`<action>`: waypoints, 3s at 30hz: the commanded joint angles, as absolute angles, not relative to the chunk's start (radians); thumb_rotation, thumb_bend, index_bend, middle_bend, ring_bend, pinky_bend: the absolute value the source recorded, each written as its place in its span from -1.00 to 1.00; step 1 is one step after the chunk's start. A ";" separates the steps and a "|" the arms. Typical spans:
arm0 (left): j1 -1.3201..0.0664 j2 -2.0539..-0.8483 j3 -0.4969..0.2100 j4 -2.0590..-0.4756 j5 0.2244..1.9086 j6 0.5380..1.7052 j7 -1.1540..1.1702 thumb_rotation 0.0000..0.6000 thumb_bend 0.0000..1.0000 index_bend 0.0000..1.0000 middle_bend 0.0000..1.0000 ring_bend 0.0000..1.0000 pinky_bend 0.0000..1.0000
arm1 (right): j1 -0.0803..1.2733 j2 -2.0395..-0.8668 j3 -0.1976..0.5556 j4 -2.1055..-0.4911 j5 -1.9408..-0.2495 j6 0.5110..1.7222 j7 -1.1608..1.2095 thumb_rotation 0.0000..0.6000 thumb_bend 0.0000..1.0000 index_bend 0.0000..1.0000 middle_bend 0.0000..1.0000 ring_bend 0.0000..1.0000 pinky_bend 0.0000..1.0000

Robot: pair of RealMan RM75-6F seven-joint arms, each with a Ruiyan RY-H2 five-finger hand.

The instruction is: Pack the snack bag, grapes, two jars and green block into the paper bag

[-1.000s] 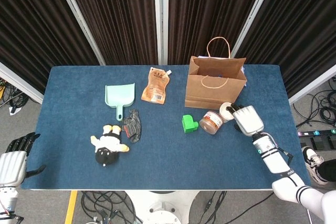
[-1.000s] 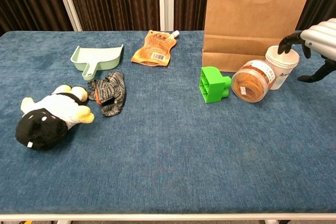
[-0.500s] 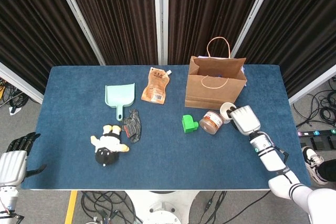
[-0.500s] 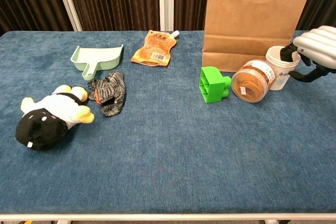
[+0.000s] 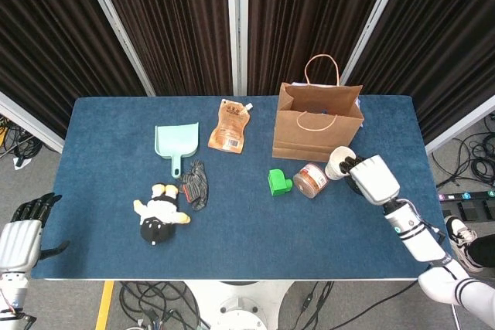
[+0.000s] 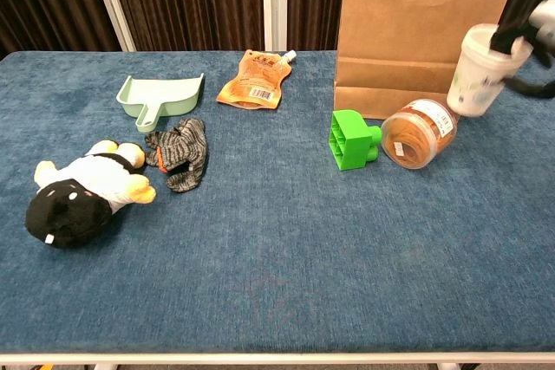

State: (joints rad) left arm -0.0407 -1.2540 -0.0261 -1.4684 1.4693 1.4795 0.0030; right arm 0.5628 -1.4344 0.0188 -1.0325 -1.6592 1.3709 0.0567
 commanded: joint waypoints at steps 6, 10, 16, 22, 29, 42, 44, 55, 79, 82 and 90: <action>-0.044 -1.251 -0.023 -1.476 1.482 1.484 0.016 1.00 -0.94 -0.59 -0.52 -0.63 -0.65 | 0.528 -1.106 0.126 -1.479 -1.659 1.533 0.017 1.00 -0.19 0.52 0.29 0.32 0.87; -0.042 -1.250 -0.021 -1.479 1.486 1.489 0.021 1.00 -0.94 -0.59 -0.52 -0.63 -0.65 | 0.562 -1.051 0.201 -1.528 -1.582 1.480 0.009 1.00 -0.19 0.52 0.29 0.32 0.87; -0.040 -1.249 -0.021 -1.483 1.480 1.487 0.025 1.00 -0.94 -0.59 -0.52 -0.63 -0.65 | 0.649 -1.023 0.293 -1.498 -1.441 1.317 0.027 1.00 -0.19 0.52 0.29 0.31 0.87; -0.046 -1.247 -0.024 -1.489 1.471 1.474 0.031 1.00 -0.94 -0.59 -0.52 -0.63 -0.65 | 0.743 -1.072 0.327 -1.403 -1.334 1.141 -0.013 1.00 -0.20 0.50 0.29 0.31 0.87; -0.048 -1.245 -0.027 -1.489 1.457 1.464 0.031 1.00 -0.94 -0.59 -0.52 -0.63 -0.65 | 0.812 -1.165 0.321 -1.302 -1.288 1.030 -0.041 1.00 -0.20 0.45 0.29 0.31 0.87; -0.048 -1.253 -0.024 -1.476 1.450 1.455 0.022 1.00 -0.94 -0.59 -0.52 -0.63 -0.65 | 0.831 -1.215 0.286 -1.284 -1.242 0.953 -0.105 1.00 -0.67 -0.19 -0.12 -0.06 0.55; -0.049 -1.254 -0.025 -1.474 1.451 1.454 0.020 1.00 -0.94 -0.59 -0.52 -0.63 -0.65 | 0.827 -1.207 0.283 -1.297 -1.235 0.947 -0.112 1.00 -0.76 -0.34 -0.22 -0.15 0.44; -0.049 -1.258 -0.026 -1.467 1.455 1.461 0.014 1.00 -0.94 -0.59 -0.52 -0.63 -0.65 | 0.739 -1.165 0.300 -1.376 -1.306 1.139 -0.019 1.00 -0.88 -0.80 -0.47 -0.53 -0.07; -0.050 -1.249 -0.024 -1.492 1.477 1.483 0.031 1.00 -0.94 -0.59 -0.52 -0.63 -0.65 | 0.566 -1.193 -0.002 -1.420 -1.630 1.108 -0.062 1.00 -0.88 -0.83 -0.48 -0.69 -0.27; -0.044 -1.249 -0.021 -1.492 1.475 1.488 0.030 1.00 -0.94 -0.59 -0.52 -0.63 -0.65 | 0.598 -1.245 0.017 -1.395 -1.602 1.048 -0.121 1.00 -0.92 -0.97 -0.60 -0.85 -0.45; -0.031 -1.251 -0.019 -1.482 1.464 1.492 0.018 1.00 -0.94 -0.59 -0.52 -0.63 -0.65 | 0.663 -1.372 0.041 -1.267 -1.571 0.957 -0.237 1.00 -0.94 -1.00 -0.76 -1.00 -0.64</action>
State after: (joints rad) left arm -0.0314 -1.2507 -0.0190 -1.4817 1.4638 1.4925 0.0186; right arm 0.6444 -1.3451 0.0335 -1.2952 -1.5797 0.9766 -0.2165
